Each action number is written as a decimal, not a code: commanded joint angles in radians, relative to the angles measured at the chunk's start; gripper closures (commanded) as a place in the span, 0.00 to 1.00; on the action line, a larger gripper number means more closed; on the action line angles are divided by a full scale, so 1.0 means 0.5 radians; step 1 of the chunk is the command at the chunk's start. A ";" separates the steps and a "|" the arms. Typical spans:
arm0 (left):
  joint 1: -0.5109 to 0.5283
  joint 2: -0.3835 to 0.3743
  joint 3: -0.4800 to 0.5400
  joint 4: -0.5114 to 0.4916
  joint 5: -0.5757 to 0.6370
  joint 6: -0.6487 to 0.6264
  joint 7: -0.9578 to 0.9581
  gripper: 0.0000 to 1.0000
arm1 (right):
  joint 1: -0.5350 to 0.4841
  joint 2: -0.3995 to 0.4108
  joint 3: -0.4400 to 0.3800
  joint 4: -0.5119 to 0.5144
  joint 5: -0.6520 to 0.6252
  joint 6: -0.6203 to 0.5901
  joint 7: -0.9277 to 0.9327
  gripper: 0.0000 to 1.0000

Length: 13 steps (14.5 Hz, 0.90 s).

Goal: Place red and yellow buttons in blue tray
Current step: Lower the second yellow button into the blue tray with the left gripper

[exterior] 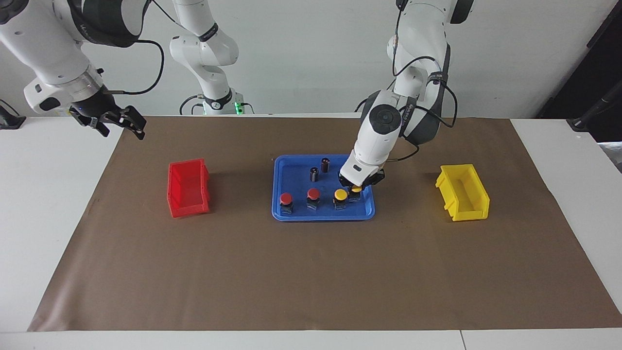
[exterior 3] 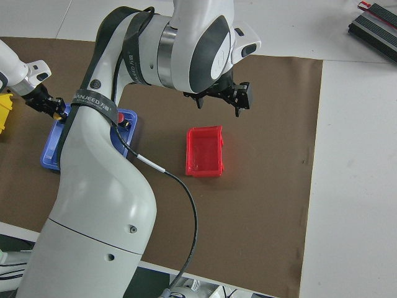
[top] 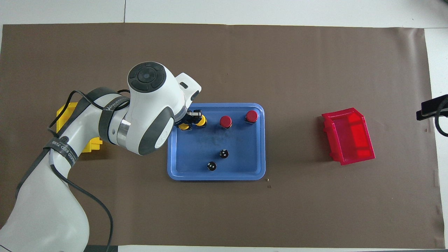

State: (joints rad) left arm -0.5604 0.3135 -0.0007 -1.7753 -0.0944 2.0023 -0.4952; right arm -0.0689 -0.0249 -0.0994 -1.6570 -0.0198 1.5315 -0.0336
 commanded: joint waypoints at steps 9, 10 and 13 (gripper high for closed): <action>0.019 -0.004 0.020 -0.094 -0.026 0.119 -0.010 0.66 | -0.003 -0.042 0.015 -0.055 0.000 0.017 -0.049 0.00; 0.019 -0.004 0.020 -0.097 -0.026 0.125 -0.010 0.59 | 0.006 -0.045 0.024 -0.055 -0.019 0.017 -0.049 0.00; 0.022 -0.004 0.020 -0.097 -0.026 0.119 -0.007 0.42 | 0.012 -0.051 0.033 -0.064 -0.022 0.017 -0.056 0.00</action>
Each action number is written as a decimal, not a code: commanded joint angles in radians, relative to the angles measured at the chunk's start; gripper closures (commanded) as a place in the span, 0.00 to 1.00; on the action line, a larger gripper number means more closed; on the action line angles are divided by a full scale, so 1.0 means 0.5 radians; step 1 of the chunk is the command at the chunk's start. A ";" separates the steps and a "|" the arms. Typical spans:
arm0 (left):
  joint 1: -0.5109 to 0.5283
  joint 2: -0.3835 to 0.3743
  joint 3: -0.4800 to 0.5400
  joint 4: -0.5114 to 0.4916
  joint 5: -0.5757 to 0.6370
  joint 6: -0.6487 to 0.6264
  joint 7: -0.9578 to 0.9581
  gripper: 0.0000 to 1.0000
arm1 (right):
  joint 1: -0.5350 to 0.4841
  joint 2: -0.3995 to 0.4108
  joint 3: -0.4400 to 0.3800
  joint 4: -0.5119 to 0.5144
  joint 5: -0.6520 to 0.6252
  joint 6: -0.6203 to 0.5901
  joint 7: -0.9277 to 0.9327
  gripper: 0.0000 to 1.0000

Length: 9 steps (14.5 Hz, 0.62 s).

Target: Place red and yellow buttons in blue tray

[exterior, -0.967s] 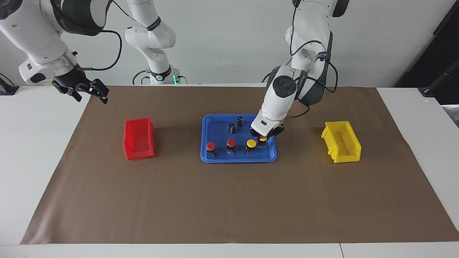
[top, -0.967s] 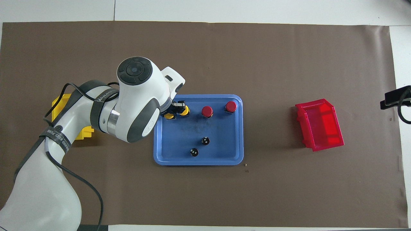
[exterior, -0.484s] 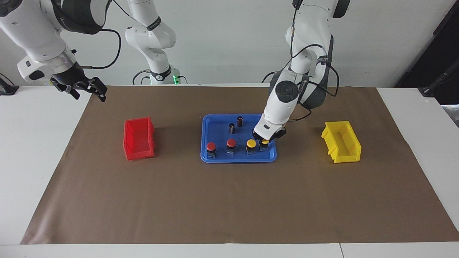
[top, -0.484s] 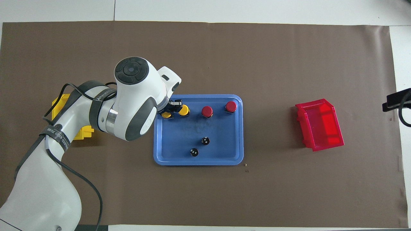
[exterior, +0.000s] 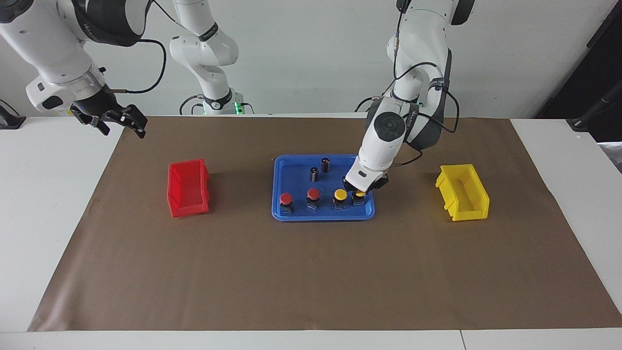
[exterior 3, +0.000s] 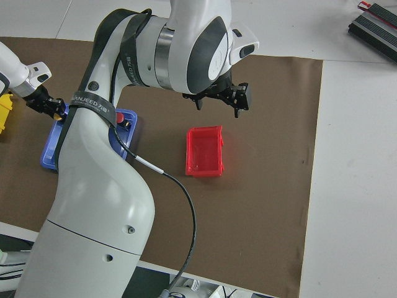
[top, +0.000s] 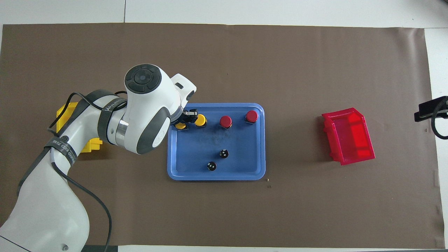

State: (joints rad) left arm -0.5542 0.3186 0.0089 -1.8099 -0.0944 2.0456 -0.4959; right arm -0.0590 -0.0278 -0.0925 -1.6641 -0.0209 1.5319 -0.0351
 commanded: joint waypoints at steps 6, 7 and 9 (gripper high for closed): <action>0.016 -0.127 0.028 0.079 -0.029 -0.231 -0.005 0.40 | 0.047 -0.046 0.025 -0.050 -0.020 0.016 -0.111 0.00; 0.059 -0.198 0.031 0.119 -0.029 -0.344 -0.005 0.37 | 0.047 -0.046 0.025 -0.050 -0.020 0.016 -0.111 0.00; 0.120 -0.370 0.034 0.128 -0.029 -0.501 0.004 0.14 | 0.044 -0.046 0.025 -0.050 -0.016 0.013 -0.117 0.00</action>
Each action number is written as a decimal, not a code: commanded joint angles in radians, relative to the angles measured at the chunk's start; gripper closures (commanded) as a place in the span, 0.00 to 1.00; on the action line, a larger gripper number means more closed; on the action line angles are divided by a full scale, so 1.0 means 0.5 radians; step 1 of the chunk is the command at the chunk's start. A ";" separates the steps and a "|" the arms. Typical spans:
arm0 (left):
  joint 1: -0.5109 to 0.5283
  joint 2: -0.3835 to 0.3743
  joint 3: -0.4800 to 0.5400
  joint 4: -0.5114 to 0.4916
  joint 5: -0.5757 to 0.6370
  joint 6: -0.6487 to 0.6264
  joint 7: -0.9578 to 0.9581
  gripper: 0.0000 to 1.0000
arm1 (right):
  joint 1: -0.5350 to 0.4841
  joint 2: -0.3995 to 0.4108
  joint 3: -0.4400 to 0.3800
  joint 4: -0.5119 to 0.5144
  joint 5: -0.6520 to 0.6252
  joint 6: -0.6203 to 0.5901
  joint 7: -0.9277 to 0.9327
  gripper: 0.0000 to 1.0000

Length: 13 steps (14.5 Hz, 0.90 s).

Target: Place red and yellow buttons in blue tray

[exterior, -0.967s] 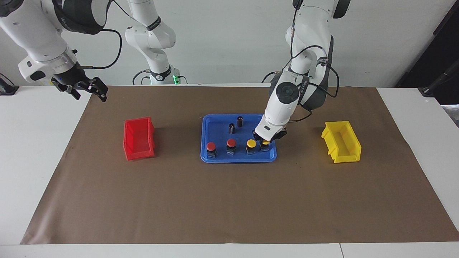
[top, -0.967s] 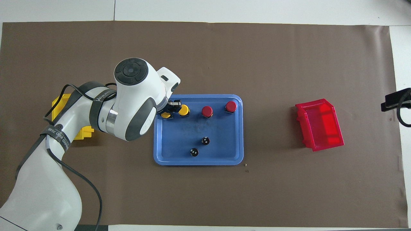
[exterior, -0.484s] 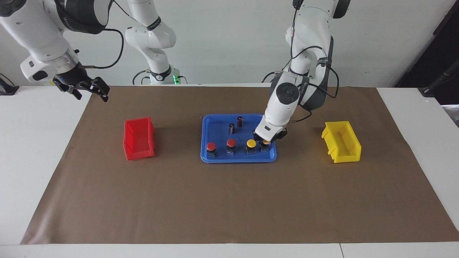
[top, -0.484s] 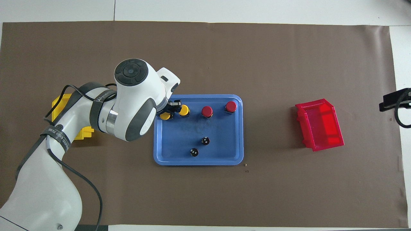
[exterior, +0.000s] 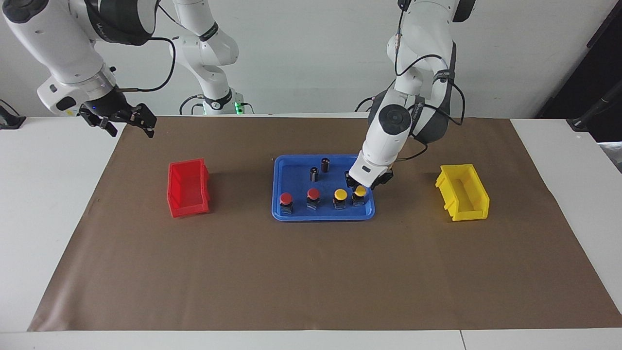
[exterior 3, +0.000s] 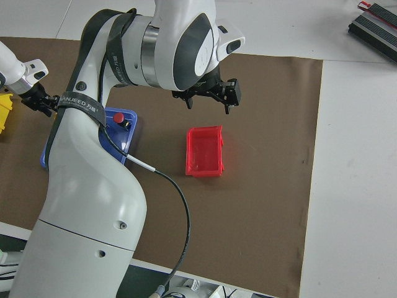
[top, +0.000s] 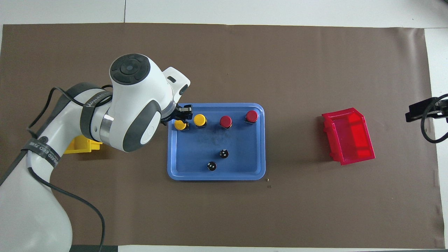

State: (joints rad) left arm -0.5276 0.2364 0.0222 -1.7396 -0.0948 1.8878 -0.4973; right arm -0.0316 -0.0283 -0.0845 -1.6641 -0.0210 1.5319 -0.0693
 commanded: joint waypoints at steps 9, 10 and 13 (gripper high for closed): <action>0.429 -0.525 0.023 0.211 0.131 -0.676 0.313 0.01 | -0.007 -0.045 0.010 -0.047 -0.004 0.007 -0.039 0.00; 0.478 -0.525 0.026 0.242 0.134 -0.719 0.380 0.01 | -0.010 -0.045 0.010 -0.047 -0.004 0.010 -0.039 0.00; 0.674 -0.528 0.023 0.236 0.134 -0.711 0.629 0.01 | -0.007 -0.045 0.010 -0.047 -0.004 0.004 -0.039 0.00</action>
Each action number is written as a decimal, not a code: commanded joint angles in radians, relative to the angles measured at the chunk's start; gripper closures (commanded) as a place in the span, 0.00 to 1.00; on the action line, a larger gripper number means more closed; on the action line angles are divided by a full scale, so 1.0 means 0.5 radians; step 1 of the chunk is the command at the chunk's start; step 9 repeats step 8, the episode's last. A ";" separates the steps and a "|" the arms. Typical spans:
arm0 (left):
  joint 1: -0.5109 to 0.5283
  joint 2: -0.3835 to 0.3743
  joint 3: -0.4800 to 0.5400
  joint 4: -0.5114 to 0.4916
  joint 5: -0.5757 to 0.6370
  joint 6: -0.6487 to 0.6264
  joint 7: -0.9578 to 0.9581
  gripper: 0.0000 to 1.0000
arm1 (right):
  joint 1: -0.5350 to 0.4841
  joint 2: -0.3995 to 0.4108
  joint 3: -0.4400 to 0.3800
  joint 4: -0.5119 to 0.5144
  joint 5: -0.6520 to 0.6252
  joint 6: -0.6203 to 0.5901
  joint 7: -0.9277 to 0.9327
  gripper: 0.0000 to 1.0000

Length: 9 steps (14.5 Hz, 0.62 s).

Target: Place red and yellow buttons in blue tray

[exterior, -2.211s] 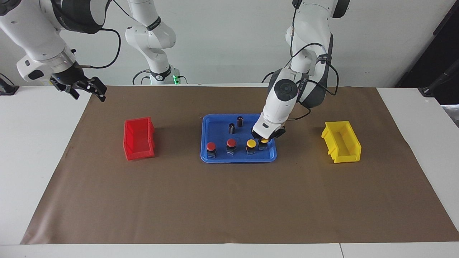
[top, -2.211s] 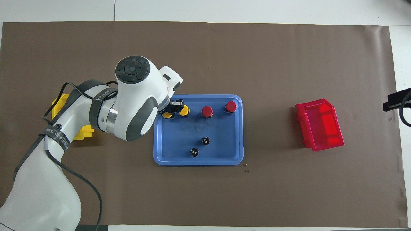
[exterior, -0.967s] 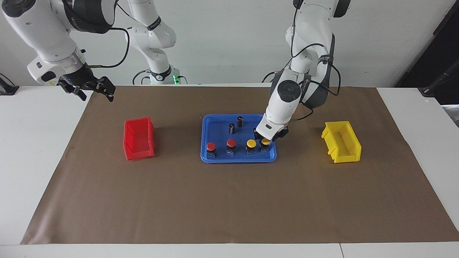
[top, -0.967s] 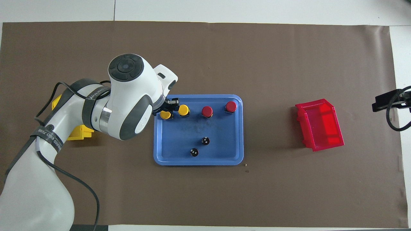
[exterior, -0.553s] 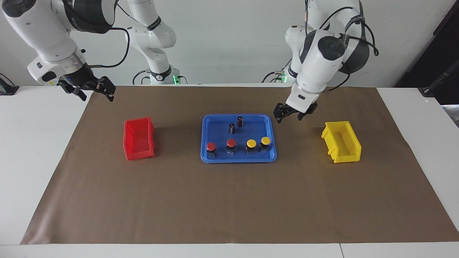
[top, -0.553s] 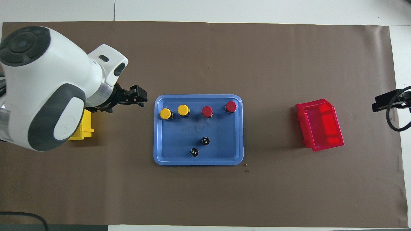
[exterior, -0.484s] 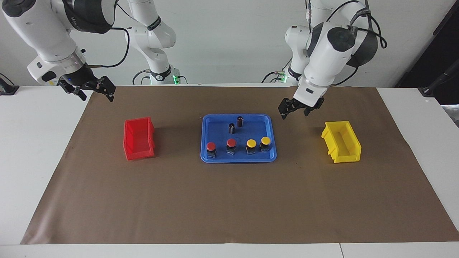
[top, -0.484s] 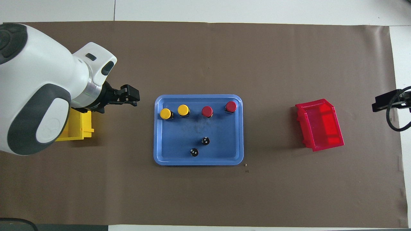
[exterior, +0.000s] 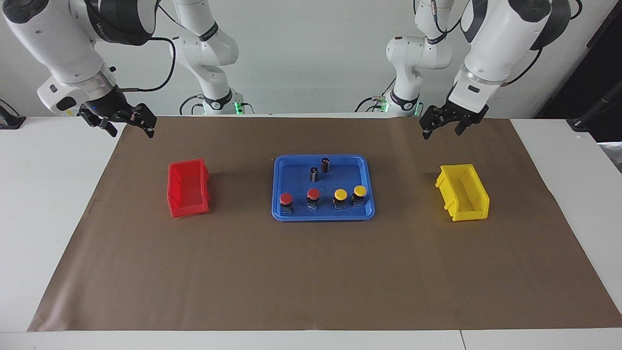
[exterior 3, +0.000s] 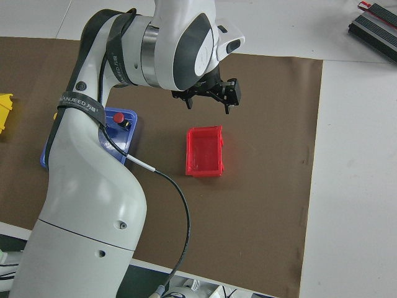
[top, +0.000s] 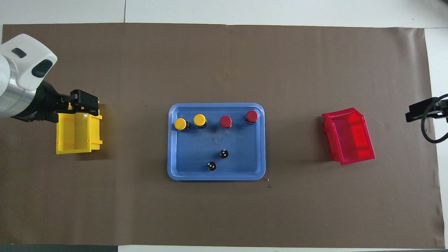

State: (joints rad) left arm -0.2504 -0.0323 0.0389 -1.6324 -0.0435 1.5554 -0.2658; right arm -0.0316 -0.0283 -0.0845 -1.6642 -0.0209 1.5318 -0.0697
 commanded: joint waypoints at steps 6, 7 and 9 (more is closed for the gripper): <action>0.280 0.025 -0.010 0.114 0.053 -0.153 0.513 0.01 | -0.007 -0.045 0.010 -0.050 -0.001 0.001 -0.039 0.00; 0.280 0.025 -0.010 0.126 0.084 -0.159 0.534 0.01 | -0.007 -0.045 0.010 -0.046 -0.001 0.001 -0.039 0.00; 0.277 0.025 -0.016 0.126 0.084 -0.159 0.538 0.01 | -0.007 -0.045 0.010 -0.049 -0.001 0.001 -0.039 0.00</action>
